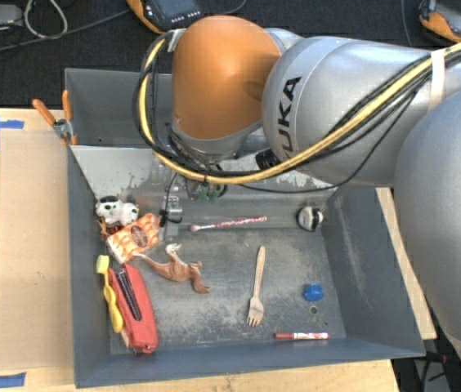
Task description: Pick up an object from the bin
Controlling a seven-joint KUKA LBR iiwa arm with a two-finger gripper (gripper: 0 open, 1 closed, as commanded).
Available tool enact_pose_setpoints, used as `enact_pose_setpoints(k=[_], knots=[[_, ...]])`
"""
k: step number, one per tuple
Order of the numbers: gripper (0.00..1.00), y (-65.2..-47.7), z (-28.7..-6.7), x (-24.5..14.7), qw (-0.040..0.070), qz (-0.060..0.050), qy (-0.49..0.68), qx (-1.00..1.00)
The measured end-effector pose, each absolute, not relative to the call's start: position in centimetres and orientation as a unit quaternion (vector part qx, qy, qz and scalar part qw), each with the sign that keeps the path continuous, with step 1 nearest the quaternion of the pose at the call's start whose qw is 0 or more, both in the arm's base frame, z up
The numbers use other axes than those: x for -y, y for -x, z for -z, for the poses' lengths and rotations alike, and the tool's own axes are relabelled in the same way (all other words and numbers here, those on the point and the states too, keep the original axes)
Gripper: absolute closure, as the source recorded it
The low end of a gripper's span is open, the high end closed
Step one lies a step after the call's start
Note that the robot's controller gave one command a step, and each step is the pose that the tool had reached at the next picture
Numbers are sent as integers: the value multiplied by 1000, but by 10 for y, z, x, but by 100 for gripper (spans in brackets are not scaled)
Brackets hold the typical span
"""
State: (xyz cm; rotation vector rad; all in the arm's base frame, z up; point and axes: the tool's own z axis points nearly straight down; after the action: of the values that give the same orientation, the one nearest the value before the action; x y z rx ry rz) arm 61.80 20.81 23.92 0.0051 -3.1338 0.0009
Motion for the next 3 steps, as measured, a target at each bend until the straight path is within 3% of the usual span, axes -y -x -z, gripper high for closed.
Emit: enact_pose_setpoints(k=[1,2,3], knots=[[0,-620,-244,-207,0,0,1,1000],[0,-620,-146,-213,-1,1,10,1000],[0,-619,-108,-211,1,1,25,1000]])
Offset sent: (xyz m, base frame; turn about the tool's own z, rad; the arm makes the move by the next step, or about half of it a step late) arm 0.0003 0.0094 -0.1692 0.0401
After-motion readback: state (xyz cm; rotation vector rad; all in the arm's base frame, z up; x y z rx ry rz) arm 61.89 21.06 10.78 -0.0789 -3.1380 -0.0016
